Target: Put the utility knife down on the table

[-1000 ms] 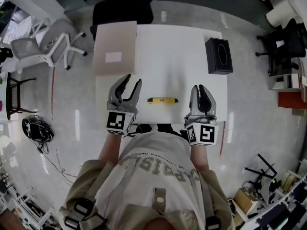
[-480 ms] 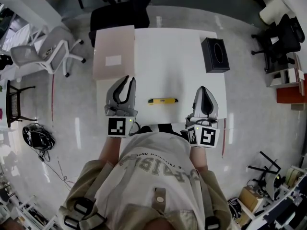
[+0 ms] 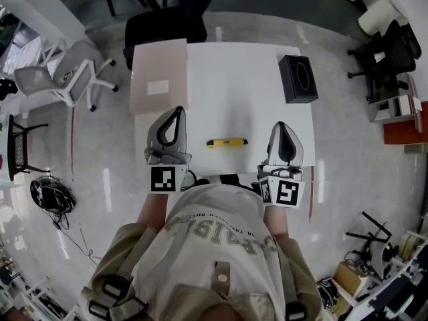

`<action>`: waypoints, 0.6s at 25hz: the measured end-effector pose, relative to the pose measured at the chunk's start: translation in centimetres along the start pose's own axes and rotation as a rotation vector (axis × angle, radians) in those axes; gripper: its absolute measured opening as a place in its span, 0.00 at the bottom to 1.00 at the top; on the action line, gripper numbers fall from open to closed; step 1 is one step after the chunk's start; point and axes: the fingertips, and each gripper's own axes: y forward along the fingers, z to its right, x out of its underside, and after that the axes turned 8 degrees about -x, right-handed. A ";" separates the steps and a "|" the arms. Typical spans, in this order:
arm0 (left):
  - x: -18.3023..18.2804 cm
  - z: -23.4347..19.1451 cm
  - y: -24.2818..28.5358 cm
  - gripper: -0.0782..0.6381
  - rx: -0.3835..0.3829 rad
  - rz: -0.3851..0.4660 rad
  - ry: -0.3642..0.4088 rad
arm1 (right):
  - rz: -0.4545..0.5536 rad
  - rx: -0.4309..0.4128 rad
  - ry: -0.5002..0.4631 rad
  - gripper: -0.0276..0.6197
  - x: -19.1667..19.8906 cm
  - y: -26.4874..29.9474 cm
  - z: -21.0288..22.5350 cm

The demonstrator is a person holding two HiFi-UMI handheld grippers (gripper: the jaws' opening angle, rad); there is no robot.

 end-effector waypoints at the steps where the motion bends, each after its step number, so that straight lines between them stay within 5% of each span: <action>1: 0.0 -0.1 0.1 0.13 -0.002 -0.001 0.002 | 0.000 0.001 -0.001 0.05 0.0 0.0 0.1; 15: -0.3 -0.5 0.4 0.13 -0.001 0.020 0.005 | -0.032 0.053 -0.055 0.04 0.5 0.1 0.8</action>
